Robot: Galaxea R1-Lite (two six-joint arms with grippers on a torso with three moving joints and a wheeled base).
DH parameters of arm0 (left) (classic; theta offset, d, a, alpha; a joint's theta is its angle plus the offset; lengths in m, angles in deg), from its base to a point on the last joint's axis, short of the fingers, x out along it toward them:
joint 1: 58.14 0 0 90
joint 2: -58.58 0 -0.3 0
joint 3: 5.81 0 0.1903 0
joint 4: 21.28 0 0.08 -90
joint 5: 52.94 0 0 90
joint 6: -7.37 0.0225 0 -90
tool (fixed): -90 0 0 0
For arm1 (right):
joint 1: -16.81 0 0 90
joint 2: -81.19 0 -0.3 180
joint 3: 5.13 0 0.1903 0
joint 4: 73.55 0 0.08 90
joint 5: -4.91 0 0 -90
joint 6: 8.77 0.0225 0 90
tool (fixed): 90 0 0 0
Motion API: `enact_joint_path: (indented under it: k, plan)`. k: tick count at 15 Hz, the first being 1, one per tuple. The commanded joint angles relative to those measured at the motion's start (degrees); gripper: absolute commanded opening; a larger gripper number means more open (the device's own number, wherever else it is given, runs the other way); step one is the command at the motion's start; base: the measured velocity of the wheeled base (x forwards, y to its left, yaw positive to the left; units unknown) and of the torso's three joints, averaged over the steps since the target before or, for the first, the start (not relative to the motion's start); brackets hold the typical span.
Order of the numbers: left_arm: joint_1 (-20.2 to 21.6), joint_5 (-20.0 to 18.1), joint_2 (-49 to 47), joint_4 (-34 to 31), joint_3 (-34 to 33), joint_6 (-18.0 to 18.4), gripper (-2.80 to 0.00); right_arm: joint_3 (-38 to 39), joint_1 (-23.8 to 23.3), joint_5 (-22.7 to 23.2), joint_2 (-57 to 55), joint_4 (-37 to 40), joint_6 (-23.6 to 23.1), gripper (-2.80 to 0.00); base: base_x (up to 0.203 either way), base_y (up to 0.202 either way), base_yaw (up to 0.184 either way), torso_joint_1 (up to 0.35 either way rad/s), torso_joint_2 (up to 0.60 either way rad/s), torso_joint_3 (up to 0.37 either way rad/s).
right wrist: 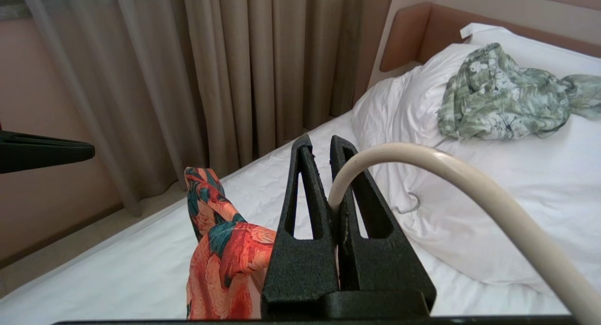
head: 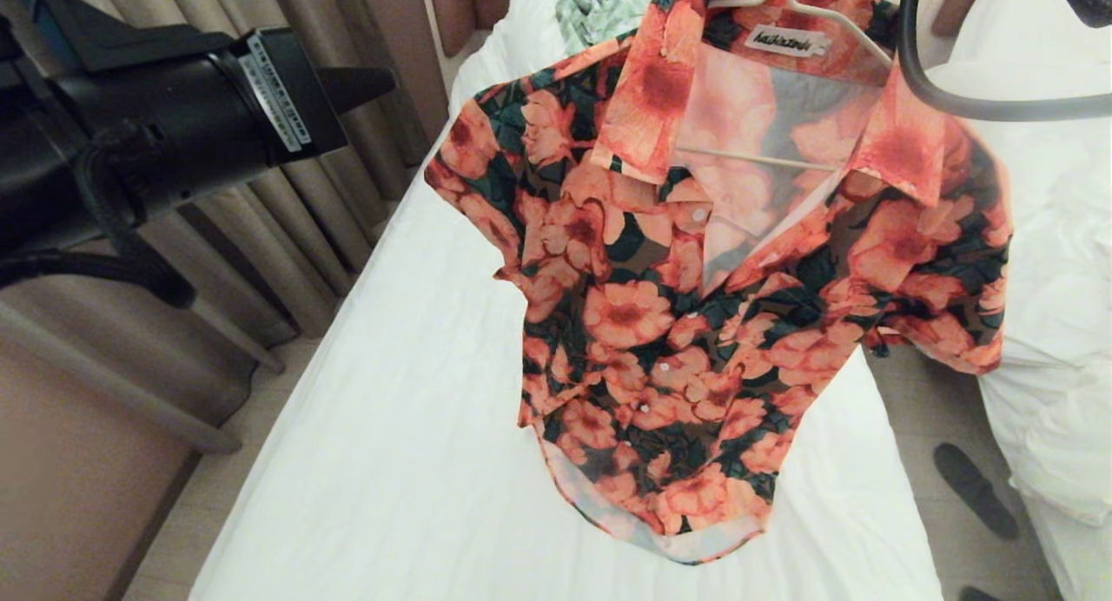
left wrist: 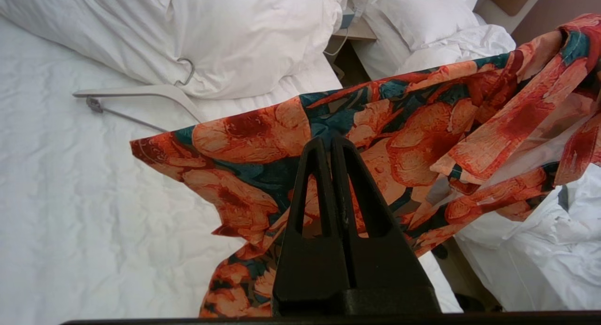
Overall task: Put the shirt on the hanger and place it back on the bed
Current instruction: Take the clothes hanger out of the clothes
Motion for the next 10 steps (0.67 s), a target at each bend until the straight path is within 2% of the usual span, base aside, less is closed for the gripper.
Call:
enact_joint_path:
  k: [1, 10]
  plan:
    - [-0.03, 0.02, -0.09, 0.15, 0.0, -0.05, -2.8, 0.4, 0.09, 0.06, 0.11, -0.24, -0.12, -2.8, 0.0, 0.0, 0.0, 0.1, -0.2, -0.114]
    - [-0.03, -0.07, -0.36, 0.15, -0.09, -0.05, -2.8, 0.75, 0.09, -0.64, 0.03, 1.6, -0.13, -2.8, 0.0, 0.0, 0.0, 0.0, 0.0, 0.0]
